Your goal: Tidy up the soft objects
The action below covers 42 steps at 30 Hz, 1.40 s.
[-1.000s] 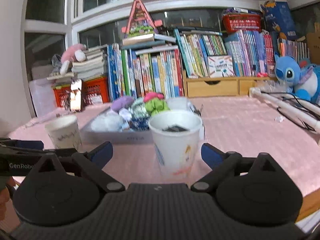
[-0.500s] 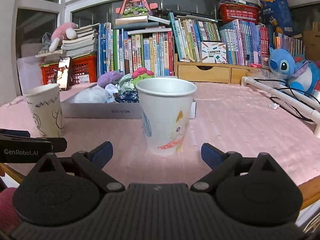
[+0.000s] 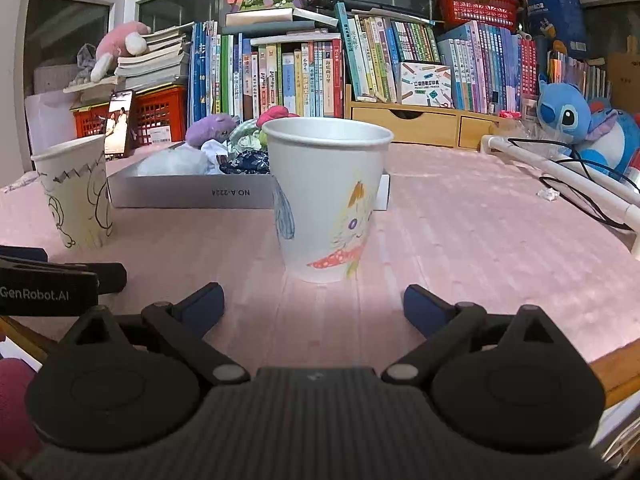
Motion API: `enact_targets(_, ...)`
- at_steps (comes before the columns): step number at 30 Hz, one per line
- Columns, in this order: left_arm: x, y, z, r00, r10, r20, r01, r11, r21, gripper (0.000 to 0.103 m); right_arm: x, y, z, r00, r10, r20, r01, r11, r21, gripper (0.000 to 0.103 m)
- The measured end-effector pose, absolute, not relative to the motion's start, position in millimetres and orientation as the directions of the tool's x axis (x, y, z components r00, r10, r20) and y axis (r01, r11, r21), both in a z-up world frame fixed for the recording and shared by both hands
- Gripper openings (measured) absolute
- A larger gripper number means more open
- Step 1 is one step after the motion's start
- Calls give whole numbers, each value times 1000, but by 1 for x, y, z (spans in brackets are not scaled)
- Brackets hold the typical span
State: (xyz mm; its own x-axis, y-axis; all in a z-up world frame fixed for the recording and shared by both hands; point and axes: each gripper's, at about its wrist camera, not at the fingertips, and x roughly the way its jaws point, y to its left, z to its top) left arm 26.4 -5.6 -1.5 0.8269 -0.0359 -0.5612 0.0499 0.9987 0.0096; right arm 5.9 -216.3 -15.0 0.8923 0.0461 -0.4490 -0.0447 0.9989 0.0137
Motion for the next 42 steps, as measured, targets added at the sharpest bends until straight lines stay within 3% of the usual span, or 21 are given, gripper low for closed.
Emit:
enact_targets(7,28,-5,-3,824,-49,-564,66,998,10,103,7,-214,-17,891,46,-452,-48,999,6,103)
enact_targets(42,27,-4,-4,828,-47,-558,65,998,12,103,9,-216,-17,888,50,-457,-51,999,10,103)
